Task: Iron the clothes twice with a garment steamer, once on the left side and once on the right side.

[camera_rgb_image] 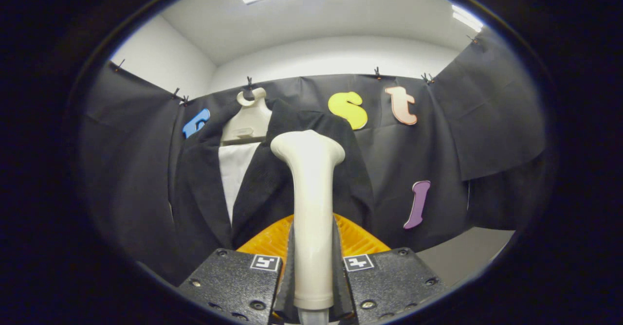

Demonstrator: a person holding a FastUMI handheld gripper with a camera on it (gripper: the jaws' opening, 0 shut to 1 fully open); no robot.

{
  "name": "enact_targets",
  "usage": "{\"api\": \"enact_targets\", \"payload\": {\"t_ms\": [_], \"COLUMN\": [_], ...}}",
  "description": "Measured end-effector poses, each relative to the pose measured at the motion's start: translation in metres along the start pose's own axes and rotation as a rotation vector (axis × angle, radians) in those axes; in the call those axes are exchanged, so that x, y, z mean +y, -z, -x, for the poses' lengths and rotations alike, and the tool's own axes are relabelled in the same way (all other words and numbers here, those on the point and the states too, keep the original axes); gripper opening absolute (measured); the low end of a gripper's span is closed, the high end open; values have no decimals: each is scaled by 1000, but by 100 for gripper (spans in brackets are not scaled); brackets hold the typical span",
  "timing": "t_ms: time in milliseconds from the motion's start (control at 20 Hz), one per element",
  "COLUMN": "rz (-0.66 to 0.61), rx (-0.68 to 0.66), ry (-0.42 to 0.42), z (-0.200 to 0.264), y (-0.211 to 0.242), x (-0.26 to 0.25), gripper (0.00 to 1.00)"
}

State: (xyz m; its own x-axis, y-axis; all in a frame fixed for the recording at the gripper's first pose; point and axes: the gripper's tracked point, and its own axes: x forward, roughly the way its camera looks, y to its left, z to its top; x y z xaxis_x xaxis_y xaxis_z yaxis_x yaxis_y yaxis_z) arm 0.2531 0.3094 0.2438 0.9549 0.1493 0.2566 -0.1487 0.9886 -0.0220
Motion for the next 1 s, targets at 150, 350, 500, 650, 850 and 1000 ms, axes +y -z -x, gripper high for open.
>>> {"api": "enact_targets", "payload": {"t_ms": [150, 350, 500, 650, 850, 1000], "rz": [7, 4, 1, 8, 40, 43], "rx": [23, 63, 96, 126, 180, 207], "ry": [3, 0, 2, -1, -6, -5], "z": [9, 22, 32, 41, 53, 64], "y": [13, 35, 52, 70, 100, 117], "x": [-3, -5, -4, -1, 3, 2], "gripper": [34, 34, 34, 34, 34, 34]}}
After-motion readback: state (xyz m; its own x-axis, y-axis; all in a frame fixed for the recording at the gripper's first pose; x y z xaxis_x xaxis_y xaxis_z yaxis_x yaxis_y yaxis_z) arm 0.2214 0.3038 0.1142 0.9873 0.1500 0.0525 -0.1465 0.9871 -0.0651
